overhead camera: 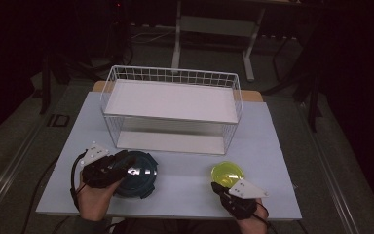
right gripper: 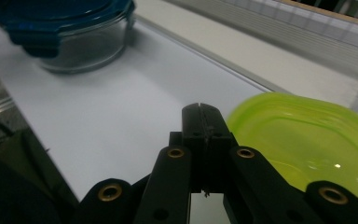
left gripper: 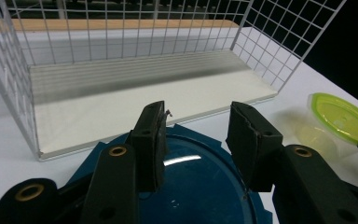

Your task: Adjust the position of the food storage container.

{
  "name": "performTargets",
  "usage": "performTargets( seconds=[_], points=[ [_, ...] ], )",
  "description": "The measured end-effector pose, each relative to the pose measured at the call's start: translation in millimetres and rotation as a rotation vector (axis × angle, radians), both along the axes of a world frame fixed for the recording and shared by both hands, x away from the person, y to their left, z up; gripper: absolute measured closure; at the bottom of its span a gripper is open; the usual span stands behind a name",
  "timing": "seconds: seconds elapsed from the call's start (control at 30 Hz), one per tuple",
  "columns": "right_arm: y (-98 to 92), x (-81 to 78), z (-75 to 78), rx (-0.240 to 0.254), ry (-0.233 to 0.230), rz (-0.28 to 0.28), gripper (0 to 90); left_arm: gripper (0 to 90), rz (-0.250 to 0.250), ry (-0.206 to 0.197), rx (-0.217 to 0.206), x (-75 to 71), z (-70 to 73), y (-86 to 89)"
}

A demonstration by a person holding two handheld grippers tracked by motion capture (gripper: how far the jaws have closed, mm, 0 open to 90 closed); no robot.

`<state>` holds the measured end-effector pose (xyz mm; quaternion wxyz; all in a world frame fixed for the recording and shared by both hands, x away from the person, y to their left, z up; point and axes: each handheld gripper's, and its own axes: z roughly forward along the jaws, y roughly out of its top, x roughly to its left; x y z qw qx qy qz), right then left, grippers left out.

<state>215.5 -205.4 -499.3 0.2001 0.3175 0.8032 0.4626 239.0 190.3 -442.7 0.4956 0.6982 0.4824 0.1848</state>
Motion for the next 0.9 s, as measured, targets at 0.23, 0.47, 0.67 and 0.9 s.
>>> performTargets(
  seconds=[0.23, 0.47, 0.67, 0.9],
  points=[
    [8.5, 0.6, -18.7, -0.035, 0.02, -0.015, 89.9, 57.2, 0.029, 0.003, -0.007, 0.1, -1.1, 9.5],
    [7.5, 5.5, -27.2, -0.079, 0.011, -0.066, 90.0, 57.2, 0.044, 0.003, -0.011, 0.3, -1.1, 16.5],
    [0.1, 10.8, -31.7, -0.088, 0.024, -0.115, 90.0, 57.3, 0.056, 0.002, -0.017, -0.1, -0.5, 20.8],
    [-12.1, 19.9, -34.9, -0.093, 0.05, -0.194, 89.9, 57.2, 0.068, 0.01, -0.013, 0.8, -2.2, 27.7]
  ],
)
